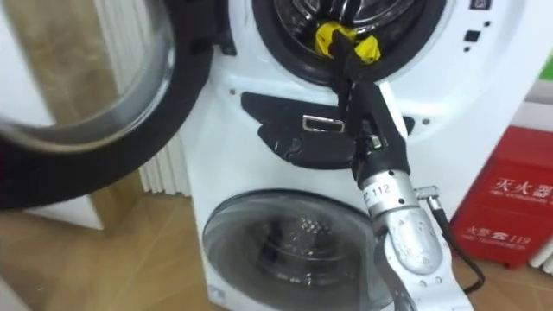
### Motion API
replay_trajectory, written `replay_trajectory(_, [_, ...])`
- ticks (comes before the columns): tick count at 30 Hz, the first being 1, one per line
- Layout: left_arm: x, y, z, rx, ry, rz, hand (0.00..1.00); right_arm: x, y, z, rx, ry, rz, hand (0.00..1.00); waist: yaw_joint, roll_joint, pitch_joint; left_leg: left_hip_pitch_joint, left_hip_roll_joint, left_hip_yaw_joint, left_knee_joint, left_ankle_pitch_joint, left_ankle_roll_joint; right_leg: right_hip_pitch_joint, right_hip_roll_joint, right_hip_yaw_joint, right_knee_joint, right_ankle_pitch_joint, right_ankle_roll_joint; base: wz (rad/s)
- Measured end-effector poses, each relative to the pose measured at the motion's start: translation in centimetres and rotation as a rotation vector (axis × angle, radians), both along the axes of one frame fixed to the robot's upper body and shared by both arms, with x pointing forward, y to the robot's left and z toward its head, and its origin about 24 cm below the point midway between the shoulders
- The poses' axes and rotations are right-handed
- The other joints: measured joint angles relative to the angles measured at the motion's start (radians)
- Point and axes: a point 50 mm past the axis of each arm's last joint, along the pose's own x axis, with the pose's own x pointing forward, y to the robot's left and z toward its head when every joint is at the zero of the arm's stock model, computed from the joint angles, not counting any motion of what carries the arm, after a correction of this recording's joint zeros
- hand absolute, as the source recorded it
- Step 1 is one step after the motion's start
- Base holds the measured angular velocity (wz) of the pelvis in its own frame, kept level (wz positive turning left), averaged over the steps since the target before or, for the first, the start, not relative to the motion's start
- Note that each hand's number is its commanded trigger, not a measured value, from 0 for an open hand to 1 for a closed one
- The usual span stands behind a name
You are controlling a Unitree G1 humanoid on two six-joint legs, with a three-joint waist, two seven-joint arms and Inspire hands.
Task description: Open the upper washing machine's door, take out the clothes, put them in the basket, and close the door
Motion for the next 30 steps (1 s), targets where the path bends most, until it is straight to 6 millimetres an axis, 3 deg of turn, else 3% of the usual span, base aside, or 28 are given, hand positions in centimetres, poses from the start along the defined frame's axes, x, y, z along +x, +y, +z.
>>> replay_trajectory(1, [0.6,0.0,0.0,0.000,-0.014,-0.002,0.00,0.0,0.0,0.0,0.005,-0.002,-0.013,0.00,0.004,0.003,0.0043,0.002,-0.009,0.013,0.041,-0.043,0.007,0.005,-0.019,0.003,0.034,-0.010,0.019,-0.07])
replay_trajectory(2, [1.1,0.0,0.0,0.001,-0.028,0.001,0.00,0.0,0.0,0.0,0.008,-0.003,-0.017,0.00,0.005,0.009,0.0084,0.005,-0.010,0.021,0.058,-0.063,0.011,0.000,-0.027,0.004,0.068,-0.013,0.026,-0.20])
replay_trajectory(3, [1.9,0.1,0.0,0.005,-0.051,0.007,0.00,-0.1,0.1,0.3,0.007,-0.021,-0.020,0.00,0.002,0.017,0.0126,0.012,-0.016,0.036,0.076,-0.097,0.020,-0.027,-0.047,0.005,0.154,-0.016,0.049,-0.16])
replay_trajectory(5, [3.3,0.4,0.2,0.016,-0.089,0.006,0.00,-0.3,0.3,1.1,0.015,-0.063,-0.022,0.00,-0.012,0.012,0.0106,0.033,-0.040,0.056,0.072,-0.122,0.036,-0.081,-0.094,-0.003,0.297,-0.004,0.078,-0.10])
replay_trajectory(6, [4.1,0.6,0.3,0.024,-0.109,0.010,0.00,-0.3,0.2,1.4,0.022,-0.079,-0.035,0.00,-0.017,0.011,0.0112,0.058,-0.053,0.061,0.067,-0.136,0.045,-0.114,-0.114,-0.018,0.385,0.033,0.111,0.00])
replay_trajectory(7, [4.6,0.8,0.4,0.032,-0.119,0.007,0.00,-0.3,0.2,1.4,0.025,-0.085,-0.042,0.00,-0.019,0.011,0.0109,0.074,-0.058,0.059,0.058,-0.143,0.048,-0.123,-0.117,-0.022,0.423,0.062,0.112,0.11])
replay_trajectory(8, [5.7,1.1,0.7,0.049,-0.147,-0.002,0.00,-0.8,0.2,1.0,0.018,-0.089,-0.064,0.00,-0.030,0.019,0.0118,0.118,-0.058,0.035,0.035,-0.154,0.051,-0.137,-0.114,-0.027,0.488,0.143,0.105,0.15])
replay_trajectory(9, [6.0,1.4,0.8,0.062,-0.157,-0.011,0.00,-1.7,0.3,0.1,0.021,-0.080,-0.066,0.00,-0.047,0.038,0.0128,0.158,-0.046,0.008,0.007,-0.158,0.052,-0.162,-0.098,-0.020,0.522,0.140,0.094,0.00])
replay_trajectory(11, [6.9,1.4,1.0,0.068,-0.197,-0.023,0.00,-2.0,0.4,-0.2,-0.002,-0.069,-0.015,0.00,-0.051,0.065,0.0151,0.187,-0.016,-0.005,-0.024,-0.160,0.047,-0.253,-0.064,-0.017,0.486,0.072,0.077,-0.39])
replay_trajectory(12, [7.9,1.4,1.2,0.069,-0.234,-0.029,0.00,-2.0,0.6,-0.2,-0.007,-0.065,0.002,0.00,-0.064,0.071,0.0149,0.191,-0.005,-0.012,-0.033,-0.161,0.046,-0.297,-0.046,-0.027,0.391,0.063,0.076,-0.30])
replay_trajectory(14, [9.0,1.0,1.4,0.062,-0.277,-0.056,0.00,-2.0,0.8,-0.3,-0.010,-0.054,0.010,0.00,-0.073,0.072,0.0151,0.201,-0.009,-0.014,-0.039,-0.161,0.046,-0.323,-0.035,-0.023,0.194,0.091,0.075,0.07])
replay_trajectory(15, [9.1,0.8,1.3,0.058,-0.287,-0.075,0.00,-2.0,0.8,-0.5,-0.008,-0.039,0.007,0.00,-0.075,0.073,0.0138,0.218,-0.013,-0.016,-0.038,-0.171,0.043,-0.313,-0.032,-0.024,0.122,0.168,0.067,0.13])
replay_trajectory(16, [8.6,0.6,1.2,0.054,-0.277,-0.075,0.00,-2.0,0.9,-0.7,-0.003,-0.023,0.012,0.00,-0.074,0.078,0.0113,0.239,-0.009,-0.022,-0.043,-0.174,0.037,-0.285,-0.026,-0.029,0.084,0.198,0.049,0.05])
replay_trajectory(18, [7.1,0.7,1.0,0.055,-0.239,-0.060,0.00,-2.0,1.0,-0.7,0.008,-0.014,0.036,0.00,-0.068,0.092,0.0087,0.252,0.003,-0.026,-0.062,-0.172,0.029,-0.256,-0.011,-0.050,0.031,0.223,0.035,-0.07])
replay_trajectory(24, [1.5,1.3,0.6,0.064,-0.100,0.010,0.00,-2.0,0.9,-0.5,0.030,-0.001,0.059,0.00,-0.071,0.078,-0.0003,0.237,0.027,-0.038,-0.077,-0.157,0.008,-0.242,0.030,-0.050,-0.053,0.276,0.026,0.01])
replay_trajectory(27, [0.2,1.1,0.4,0.043,-0.057,0.011,0.00,-1.9,0.4,-0.5,0.047,0.017,0.051,0.00,-0.073,0.065,0.0008,0.230,0.029,-0.053,-0.080,-0.151,-0.001,-0.236,0.035,-0.056,-0.068,0.284,0.022,0.12])
replay_trajectory(30, [0.6,0.7,0.3,0.018,-0.061,0.003,0.00,-1.9,0.2,-0.3,0.064,0.013,0.047,0.00,-0.075,0.060,-0.0018,0.209,0.030,-0.069,-0.076,-0.144,-0.006,-0.236,0.033,-0.072,-0.085,0.292,0.014,0.18])
